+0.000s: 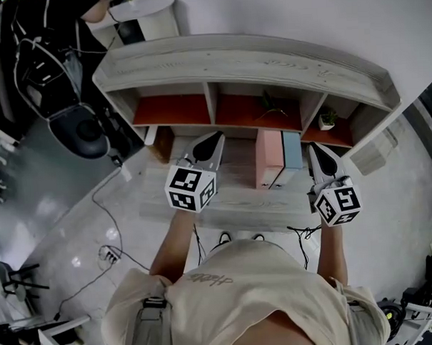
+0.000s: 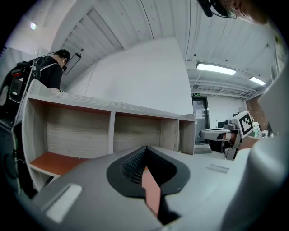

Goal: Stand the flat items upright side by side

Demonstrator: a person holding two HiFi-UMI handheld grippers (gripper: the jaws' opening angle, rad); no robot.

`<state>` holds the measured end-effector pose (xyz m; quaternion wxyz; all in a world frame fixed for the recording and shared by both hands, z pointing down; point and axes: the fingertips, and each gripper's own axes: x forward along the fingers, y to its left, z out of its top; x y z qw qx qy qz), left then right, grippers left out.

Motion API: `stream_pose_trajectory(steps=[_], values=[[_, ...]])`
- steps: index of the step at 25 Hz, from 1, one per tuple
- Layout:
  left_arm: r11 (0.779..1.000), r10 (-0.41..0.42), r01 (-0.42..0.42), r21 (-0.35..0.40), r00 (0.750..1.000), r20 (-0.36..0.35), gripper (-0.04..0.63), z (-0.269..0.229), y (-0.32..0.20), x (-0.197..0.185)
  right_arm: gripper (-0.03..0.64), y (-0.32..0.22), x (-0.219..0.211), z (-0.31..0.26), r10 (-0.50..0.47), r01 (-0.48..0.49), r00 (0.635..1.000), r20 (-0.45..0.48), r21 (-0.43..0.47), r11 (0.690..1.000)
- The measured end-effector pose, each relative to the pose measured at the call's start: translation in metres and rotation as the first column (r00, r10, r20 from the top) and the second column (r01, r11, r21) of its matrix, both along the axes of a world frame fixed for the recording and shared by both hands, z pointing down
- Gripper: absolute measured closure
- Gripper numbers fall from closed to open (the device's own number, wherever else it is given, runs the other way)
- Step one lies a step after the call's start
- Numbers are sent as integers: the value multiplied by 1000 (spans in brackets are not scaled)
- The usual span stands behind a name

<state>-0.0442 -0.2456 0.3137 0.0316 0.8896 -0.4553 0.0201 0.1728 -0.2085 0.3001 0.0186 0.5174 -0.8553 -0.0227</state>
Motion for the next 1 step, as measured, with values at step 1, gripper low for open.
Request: stream_pose_trajectory(steps=[1], values=[[1000,5,-5,-2,1000,3,580,0,0,1,615,-1,0,0,-4,4,1000,-3,1,1000]])
